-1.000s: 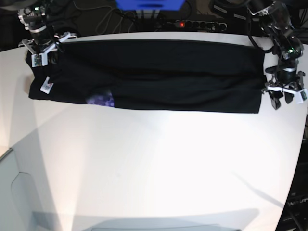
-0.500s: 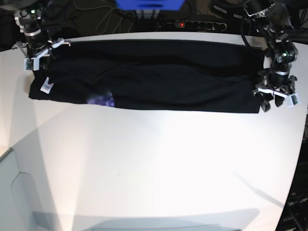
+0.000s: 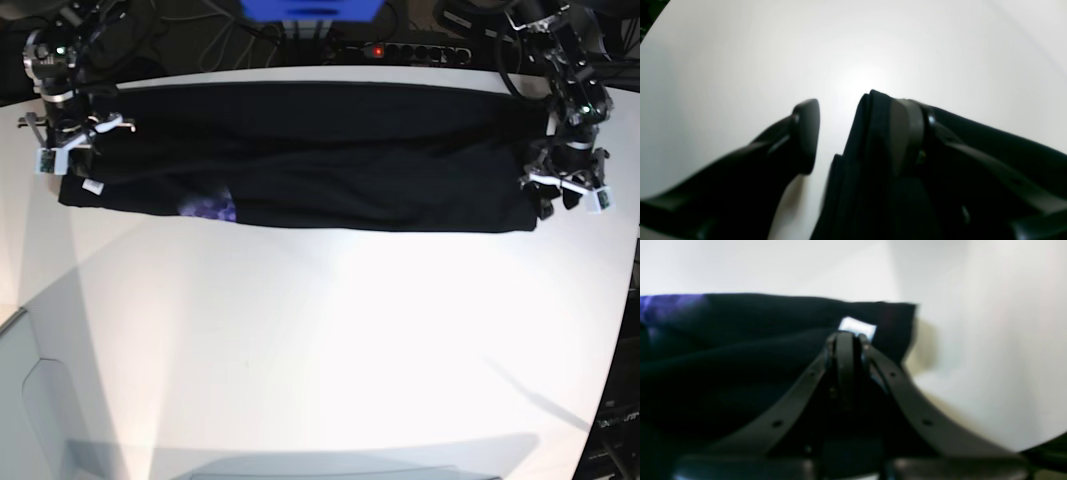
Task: Fold the T-shirt properly
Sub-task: 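Regrasp the strip ends with both grippers and pull them taut, then hold the strip end with the right gripper and adjust the left grip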
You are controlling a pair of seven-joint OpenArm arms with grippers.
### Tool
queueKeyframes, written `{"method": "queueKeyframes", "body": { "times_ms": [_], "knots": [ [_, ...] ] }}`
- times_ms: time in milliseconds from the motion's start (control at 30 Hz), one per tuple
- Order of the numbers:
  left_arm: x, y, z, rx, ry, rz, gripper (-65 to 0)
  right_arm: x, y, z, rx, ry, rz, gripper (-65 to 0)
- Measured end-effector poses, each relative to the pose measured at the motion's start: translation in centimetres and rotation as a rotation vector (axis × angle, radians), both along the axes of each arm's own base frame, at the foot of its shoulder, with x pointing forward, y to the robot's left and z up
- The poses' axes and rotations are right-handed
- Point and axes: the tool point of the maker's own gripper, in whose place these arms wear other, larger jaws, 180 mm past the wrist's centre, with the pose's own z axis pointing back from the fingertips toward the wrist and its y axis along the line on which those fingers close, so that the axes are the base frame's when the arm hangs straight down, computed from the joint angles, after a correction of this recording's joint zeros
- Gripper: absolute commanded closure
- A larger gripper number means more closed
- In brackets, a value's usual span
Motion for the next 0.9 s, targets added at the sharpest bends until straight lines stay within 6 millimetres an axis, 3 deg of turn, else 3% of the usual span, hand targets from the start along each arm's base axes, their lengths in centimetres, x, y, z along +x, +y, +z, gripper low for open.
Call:
{"method": "queueKeyframes", "body": {
  "times_ms": [133,267,433,500,600,733,900],
  "knots": [
    [-0.6,0.1,-0.1,0.006,0.011,0.000,-32.8,-1.2,0.1,-2.9,0.054,0.075,-0.020,0.0],
    [-1.6,-0.1,0.9,0.031,0.006,-0.013,-32.8,-0.8,0.4,-4.0,0.093,0.074,-0.026,-1.0],
    [-3.6,-0.5,1.7,0.069,0.024,-0.034,-32.8,-0.6,1.3,-4.5,0.104,0.090,0.004,-18.2],
    [-4.1,-1.4,1.0,0.062,0.051,-0.059,-32.8,0.1,2.3,-4.3,0.117,0.076,0.027,-25.6],
    [-4.4,-1.9,-0.1,0.041,0.075,-0.066,-32.8,0.1,2.2,-4.3,0.114,0.074,0.027,-31.0],
    [-4.8,-2.4,-2.1,0.002,0.112,-0.067,-32.8,0.2,2.1,-4.3,0.112,0.075,0.026,-31.7],
    [-4.8,-1.3,-4.8,-0.042,0.157,-0.021,-32.8,0.1,1.9,-4.2,0.111,0.072,0.020,-31.7]
  ]
}}
